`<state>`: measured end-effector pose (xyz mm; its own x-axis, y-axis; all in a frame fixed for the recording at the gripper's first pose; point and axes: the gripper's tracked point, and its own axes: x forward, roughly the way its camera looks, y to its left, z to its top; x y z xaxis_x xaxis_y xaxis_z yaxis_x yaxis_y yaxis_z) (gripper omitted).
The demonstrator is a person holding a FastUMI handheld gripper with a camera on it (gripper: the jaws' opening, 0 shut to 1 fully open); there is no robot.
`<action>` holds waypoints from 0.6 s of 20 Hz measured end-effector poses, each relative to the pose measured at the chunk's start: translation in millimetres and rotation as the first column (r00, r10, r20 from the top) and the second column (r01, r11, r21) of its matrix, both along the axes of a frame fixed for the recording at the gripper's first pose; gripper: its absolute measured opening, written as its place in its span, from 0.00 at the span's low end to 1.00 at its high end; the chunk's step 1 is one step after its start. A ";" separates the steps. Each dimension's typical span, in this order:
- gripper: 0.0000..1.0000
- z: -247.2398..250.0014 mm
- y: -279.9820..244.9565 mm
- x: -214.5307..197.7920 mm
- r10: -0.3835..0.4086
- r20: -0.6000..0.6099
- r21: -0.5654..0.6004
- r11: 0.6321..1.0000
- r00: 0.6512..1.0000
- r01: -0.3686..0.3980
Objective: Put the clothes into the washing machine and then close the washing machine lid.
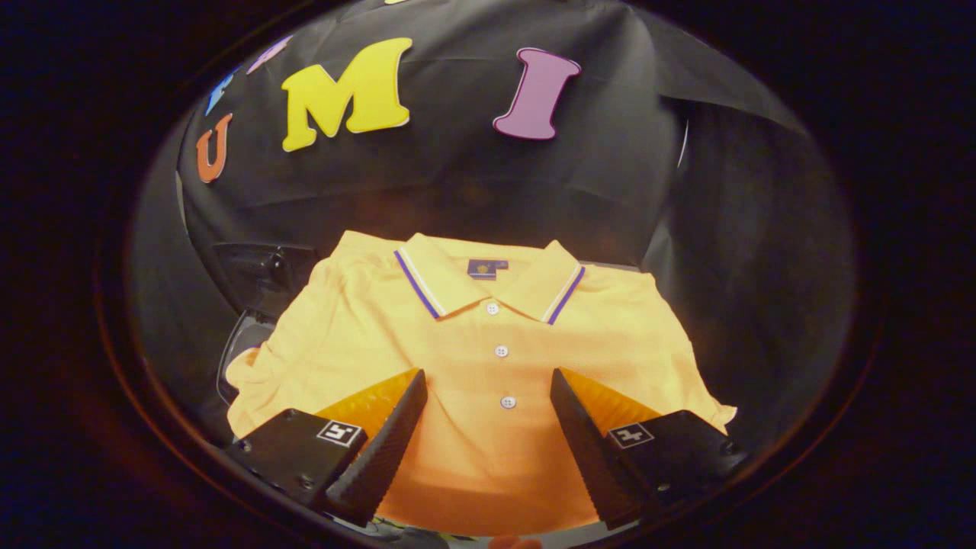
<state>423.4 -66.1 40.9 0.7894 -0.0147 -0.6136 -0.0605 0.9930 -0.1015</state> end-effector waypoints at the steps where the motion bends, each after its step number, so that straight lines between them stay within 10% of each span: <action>1: 1.00 -0.5 1.2 2.1 0.000 -0.001 0.014 1.000 1.000 0.000; 12: 1.00 -7.9 0.6 -0.5 0.038 -0.058 0.049 0.998 0.998 -0.035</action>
